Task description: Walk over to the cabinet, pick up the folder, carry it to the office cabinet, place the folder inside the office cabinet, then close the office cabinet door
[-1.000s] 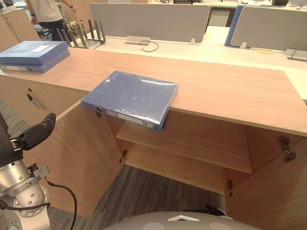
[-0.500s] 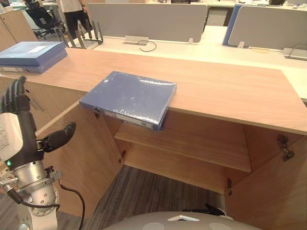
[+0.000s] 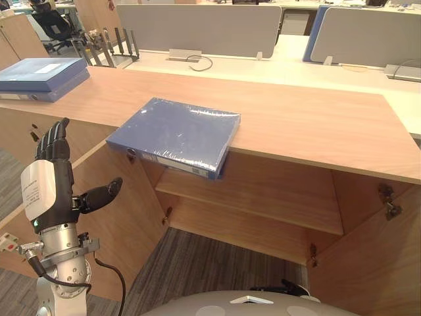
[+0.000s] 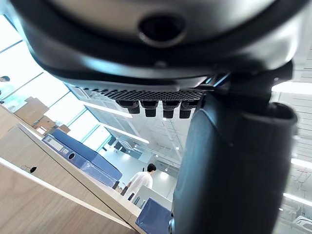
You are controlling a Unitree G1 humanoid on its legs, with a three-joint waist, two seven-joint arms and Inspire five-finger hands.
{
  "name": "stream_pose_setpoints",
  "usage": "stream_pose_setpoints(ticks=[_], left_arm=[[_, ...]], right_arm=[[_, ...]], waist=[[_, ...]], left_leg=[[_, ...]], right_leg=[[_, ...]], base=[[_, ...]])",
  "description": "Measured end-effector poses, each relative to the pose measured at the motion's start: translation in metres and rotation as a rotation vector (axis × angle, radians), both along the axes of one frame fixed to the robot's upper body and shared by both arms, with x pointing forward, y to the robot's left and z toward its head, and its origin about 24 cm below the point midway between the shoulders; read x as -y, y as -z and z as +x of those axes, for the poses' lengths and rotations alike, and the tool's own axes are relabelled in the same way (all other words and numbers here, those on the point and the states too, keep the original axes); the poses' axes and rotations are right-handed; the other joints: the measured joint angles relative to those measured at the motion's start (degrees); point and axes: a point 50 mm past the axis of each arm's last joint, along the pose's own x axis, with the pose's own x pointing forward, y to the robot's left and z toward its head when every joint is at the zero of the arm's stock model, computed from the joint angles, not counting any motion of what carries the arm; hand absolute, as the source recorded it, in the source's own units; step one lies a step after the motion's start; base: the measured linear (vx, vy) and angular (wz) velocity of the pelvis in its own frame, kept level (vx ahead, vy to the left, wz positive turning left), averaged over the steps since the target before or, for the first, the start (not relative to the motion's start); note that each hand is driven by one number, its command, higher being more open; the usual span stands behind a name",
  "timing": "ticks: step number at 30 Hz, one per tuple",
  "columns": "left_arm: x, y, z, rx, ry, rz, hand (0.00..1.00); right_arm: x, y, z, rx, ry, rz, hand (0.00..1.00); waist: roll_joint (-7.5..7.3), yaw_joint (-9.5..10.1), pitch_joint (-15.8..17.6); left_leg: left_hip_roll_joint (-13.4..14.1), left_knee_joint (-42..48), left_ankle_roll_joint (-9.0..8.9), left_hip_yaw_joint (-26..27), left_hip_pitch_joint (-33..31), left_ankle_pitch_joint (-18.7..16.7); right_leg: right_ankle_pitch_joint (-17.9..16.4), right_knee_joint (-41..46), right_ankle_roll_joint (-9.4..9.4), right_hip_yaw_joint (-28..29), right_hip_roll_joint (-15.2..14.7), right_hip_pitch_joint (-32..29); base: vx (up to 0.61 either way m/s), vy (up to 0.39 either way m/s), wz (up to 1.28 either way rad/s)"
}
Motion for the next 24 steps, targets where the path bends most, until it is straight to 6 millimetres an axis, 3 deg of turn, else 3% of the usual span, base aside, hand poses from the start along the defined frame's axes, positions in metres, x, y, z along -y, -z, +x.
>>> stream_pose_setpoints(ticks=[24], left_arm=[[0.035, 0.021, 0.017, -0.109, 0.209, 0.009, 1.00]], right_arm=[[-0.004, -0.001, 0.007, 0.004, -0.093, -0.020, 1.00]], waist=[[-0.01, -0.95, -0.08]], left_leg=[[0.57, -0.03, -0.22, 1.03, 0.27, -0.13]], right_leg=[[0.01, 0.00, -0.04, 0.66, 0.56, -0.12]], base=[[0.00, 0.000, -0.01]])
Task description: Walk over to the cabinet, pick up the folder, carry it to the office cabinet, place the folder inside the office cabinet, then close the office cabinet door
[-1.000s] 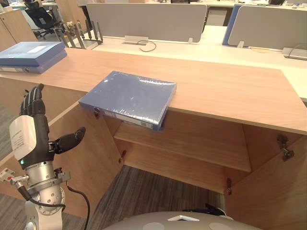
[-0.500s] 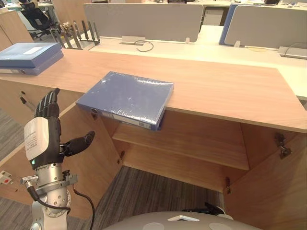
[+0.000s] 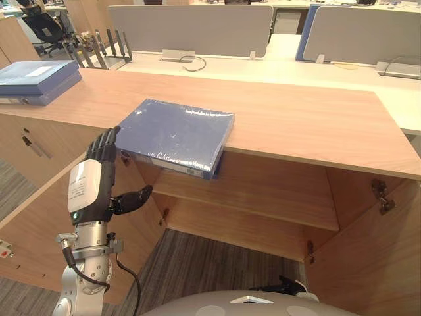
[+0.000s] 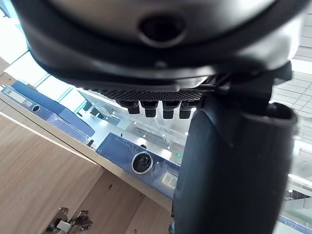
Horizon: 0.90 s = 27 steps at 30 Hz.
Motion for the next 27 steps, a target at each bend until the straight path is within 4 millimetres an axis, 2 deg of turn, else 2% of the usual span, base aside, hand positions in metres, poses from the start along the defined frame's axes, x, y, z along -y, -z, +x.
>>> stream_pose_setpoints(ticks=[11, 17, 27], left_arm=[[0.005, 0.003, 0.003, -0.038, 0.053, 0.051, 1.00], [0.017, 0.004, 0.007, -0.046, 0.124, 0.050, 1.00], [0.026, -0.017, 0.023, 0.057, 0.195, 0.090, 1.00]], right_arm=[[0.000, 0.000, 0.000, 0.001, 0.001, -0.001, 1.00], [0.000, 0.000, 0.001, 0.002, 0.001, -0.002, 1.00], [0.000, -0.001, 0.004, 0.010, -0.002, -0.001, 1.00]], waist=[[-0.11, -0.10, -0.09], [-0.14, -0.13, -0.11], [-0.13, -1.37, -0.18]], left_leg=[[0.12, -0.01, -0.05, 0.24, 0.09, -0.03], [0.14, -0.02, -0.06, 0.58, 0.12, -0.03], [0.19, -0.06, -0.06, 1.29, 0.12, -0.03]], right_leg=[[0.00, 0.00, -0.01, 0.25, 0.13, -0.04], [0.05, 0.00, -0.05, 0.59, 0.17, -0.17], [0.18, 0.00, -0.16, 1.27, 0.27, -0.57]], base=[[0.00, 0.000, 0.00], [-0.01, 0.013, -0.02], [0.00, 0.007, -0.02]])
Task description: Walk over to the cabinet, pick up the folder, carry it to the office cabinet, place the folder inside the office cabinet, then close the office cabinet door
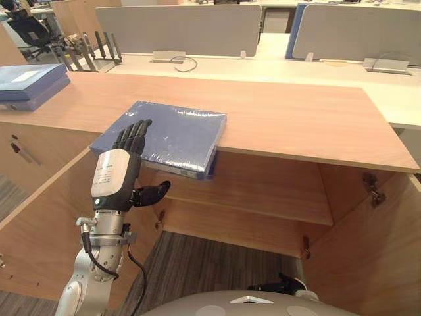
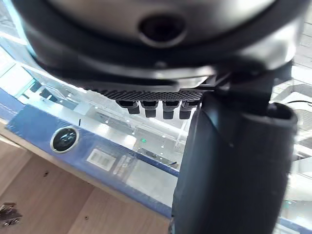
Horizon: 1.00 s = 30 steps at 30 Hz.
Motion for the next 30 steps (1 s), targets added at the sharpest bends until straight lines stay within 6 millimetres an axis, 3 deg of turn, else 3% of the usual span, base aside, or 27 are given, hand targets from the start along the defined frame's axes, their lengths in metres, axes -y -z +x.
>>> stream_pose_setpoints(ticks=[15, 30], left_arm=[[0.036, -0.006, 0.011, 0.023, 0.239, 0.038, 1.00], [0.042, -0.003, 0.010, -0.005, 0.275, 0.039, 1.00]], right_arm=[[-0.002, 0.001, -0.003, -0.006, 0.000, 0.004, 1.00], [-0.004, 0.001, -0.004, -0.009, 0.002, 0.007, 1.00]], waist=[[-0.81, -0.18, -0.83], [-1.33, -0.34, -1.16]], left_leg=[[0.07, -0.01, 0.00, 0.53, 0.08, 0.00], [0.04, 0.02, 0.00, 0.72, 0.09, 0.01]], right_leg=[[0.14, 0.00, -0.10, 0.51, 0.09, -0.19], [0.28, 0.00, -0.13, 0.69, 0.08, -0.24]], base=[[0.00, 0.009, -0.01], [0.00, 0.002, 0.00]])
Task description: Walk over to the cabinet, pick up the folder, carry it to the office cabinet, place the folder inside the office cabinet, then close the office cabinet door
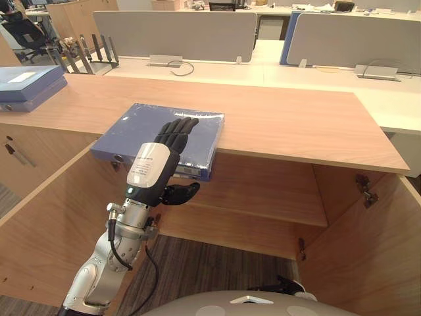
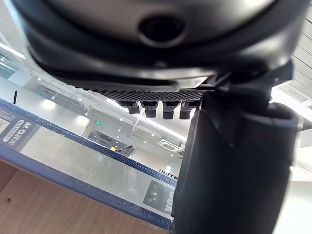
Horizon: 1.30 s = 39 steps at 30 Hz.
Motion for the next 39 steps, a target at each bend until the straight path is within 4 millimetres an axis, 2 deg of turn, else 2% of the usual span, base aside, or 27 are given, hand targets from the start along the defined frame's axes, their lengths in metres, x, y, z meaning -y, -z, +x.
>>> stream_pose_setpoints(ticks=[8, 9, 12, 15, 21, 22, 28, 29, 30, 39], left_arm=[[-0.001, 0.011, 0.002, -0.040, 0.016, 0.059, 1.00], [-0.001, 0.013, 0.002, -0.049, 0.011, 0.067, 0.00], [-0.006, 0.023, 0.004, -0.089, -0.007, 0.079, 0.00], [-0.007, 0.024, 0.006, -0.088, -0.012, 0.084, 0.00], [-0.007, 0.002, 0.020, 0.063, -0.019, 0.100, 0.00], [-0.007, -0.003, 0.022, 0.092, -0.022, 0.103, 0.00], [-0.003, -0.014, 0.028, 0.170, 0.006, 0.186, 0.00], [-0.003, -0.017, 0.031, 0.185, 0.012, 0.195, 0.00], [-0.003, -0.017, 0.030, 0.184, 0.011, 0.192, 0.00], [-0.001, -0.023, 0.028, 0.205, 0.018, 0.185, 0.00]], right_arm=[[0.000, 0.000, 0.001, 0.002, 0.000, 0.001, 1.00], [0.000, 0.000, 0.001, 0.003, 0.000, 0.001, 1.00], [0.000, -0.001, 0.003, 0.008, 0.000, 0.000, 1.00], [-0.001, -0.001, 0.004, 0.011, -0.001, 0.001, 1.00], [-0.001, -0.001, 0.007, 0.017, -0.003, 0.001, 1.00], [-0.001, -0.002, 0.011, 0.026, -0.005, 0.001, 1.00], [0.000, -0.004, 0.018, 0.047, -0.006, -0.001, 1.00], [0.000, -0.006, 0.024, 0.067, -0.010, -0.002, 1.00], [0.000, -0.006, 0.025, 0.069, -0.009, -0.002, 1.00], [-0.003, -0.005, 0.024, 0.067, -0.007, 0.004, 1.00]], waist=[[-0.04, -0.47, -0.04], [-0.04, -0.57, -0.04], [0.14, -1.33, 0.23], [-0.04, -1.52, 0.43], [-0.05, -1.90, 1.13], [0.07, -2.71, 1.57], [0.35, -3.70, 2.84], [0.39, -4.62, 3.87], [0.68, -4.70, 4.00], [-0.67, -4.21, 4.72]], left_leg=[[0.00, -0.01, 0.00, 0.11, 0.00, 0.00], [0.00, -0.01, 0.00, 0.15, 0.01, 0.00], [0.14, -1.21, 0.08, 0.41, 1.89, 0.18], [0.08, -1.30, 0.11, 0.44, 1.92, 0.19], [0.19, -2.92, 0.27, 0.47, 2.89, 0.79], [0.21, -3.16, 0.29, 0.50, 3.15, 0.85], [0.36, -3.75, 0.30, 0.96, 3.71, 0.86], [0.38, -4.03, 0.35, 1.03, 3.80, 0.90], [0.42, -4.05, 0.36, 1.07, 3.80, 0.90], [0.23, -3.03, 0.25, 0.92, 2.00, 0.91]], right_leg=[[0.03, 0.00, 0.00, 0.10, 0.00, -0.06], [0.04, 0.00, 0.00, 0.13, 0.00, -0.08], [0.07, -0.05, -0.01, 0.35, 0.07, 1.00], [0.10, -0.07, 0.04, 0.37, 0.01, 0.99], [0.09, -0.36, 0.07, 0.37, 0.02, 1.13], [0.08, -0.36, 0.07, 0.37, 0.02, 1.22], [0.02, -0.37, 0.10, 0.59, 0.13, 1.25], [-0.04, -0.37, 0.15, 0.56, 0.14, 1.13], [-0.04, -0.37, 0.16, 0.55, 0.18, 1.10], [-0.12, -0.03, 0.16, 0.58, 0.03, -0.08]], base=[[0.00, 0.000, 0.00], [0.00, 0.000, 0.00], [0.00, 0.011, -0.05], [0.00, 0.000, 0.00], [0.00, 0.000, 0.00], [-0.01, 0.031, -0.03], [-0.01, 0.022, -0.04], [-0.02, 0.048, -0.02], [-0.02, 0.045, -0.02], [0.00, 0.000, 0.00]])
